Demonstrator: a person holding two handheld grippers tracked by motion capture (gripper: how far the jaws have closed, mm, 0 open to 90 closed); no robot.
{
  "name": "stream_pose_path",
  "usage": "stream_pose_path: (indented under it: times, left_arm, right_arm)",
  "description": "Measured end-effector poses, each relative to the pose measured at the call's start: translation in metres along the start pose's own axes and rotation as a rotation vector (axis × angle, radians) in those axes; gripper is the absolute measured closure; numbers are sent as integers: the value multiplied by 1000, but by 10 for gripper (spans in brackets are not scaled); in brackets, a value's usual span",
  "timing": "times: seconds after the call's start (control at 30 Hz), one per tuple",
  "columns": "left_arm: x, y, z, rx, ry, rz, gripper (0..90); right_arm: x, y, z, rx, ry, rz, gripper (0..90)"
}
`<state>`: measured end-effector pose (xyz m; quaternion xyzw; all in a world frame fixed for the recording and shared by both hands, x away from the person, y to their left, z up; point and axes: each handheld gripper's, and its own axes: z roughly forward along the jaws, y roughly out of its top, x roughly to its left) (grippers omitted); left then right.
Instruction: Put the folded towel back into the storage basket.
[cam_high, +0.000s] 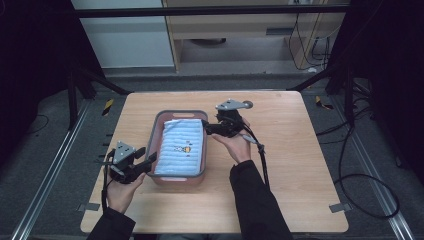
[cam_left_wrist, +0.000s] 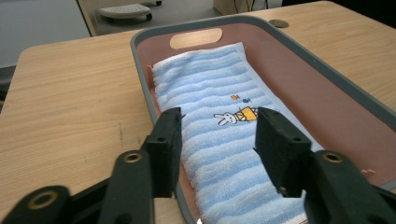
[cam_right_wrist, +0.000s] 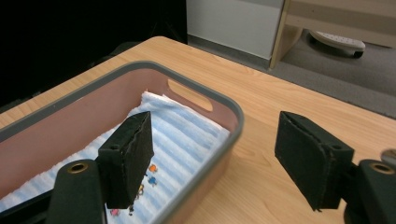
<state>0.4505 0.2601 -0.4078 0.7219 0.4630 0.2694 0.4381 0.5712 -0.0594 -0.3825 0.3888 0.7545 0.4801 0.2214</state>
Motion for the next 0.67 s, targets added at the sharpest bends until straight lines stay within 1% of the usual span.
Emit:
stream_pose_path:
  times: [0.1, 0.13, 0.17, 0.2, 0.23, 0.3, 0.4, 0.5, 0.57, 0.6, 0.67]
  left_arm:
    - [6, 0, -3, -7, 3, -18, 450]
    - [9, -1, -3, -13, -1, -28, 439]
    - [12, 0, -3, -17, -8, -34, 425]
    - [14, 0, -4, -20, -3, -37, 408]
    - [16, 0, -5, -23, 8, -42, 393]
    - [20, -1, -6, -28, 14, -40, 373]
    - [27, -4, -6, -23, 32, -53, 343]
    - [32, -6, -6, -21, 45, -47, 331]
    - [36, -6, -6, -25, 56, -54, 325]
    - [37, -7, -6, -24, 54, -59, 319]
    - [40, -8, -7, -32, 58, -58, 318]
  right_arm:
    - [-10, -8, -14, 5, -20, -7, 251]
    - [-13, -12, -20, -6, -24, -6, 250]
    - [-17, -15, -25, -5, -20, 6, 241]
    - [-22, -18, -31, -7, -18, 21, 231]
    - [-25, -22, -38, -21, -25, 28, 228]
    - [-33, -30, -52, -39, -38, 30, 225]
    - [-45, -43, -72, -42, -70, 37, 217]
    - [-56, -57, -91, -37, -91, 46, 205]
    - [-64, -65, -102, -31, -117, 47, 198]
    - [-68, -70, -107, -26, -123, 52, 194]
    - [-75, -79, -118, -38, -138, 63, 188]
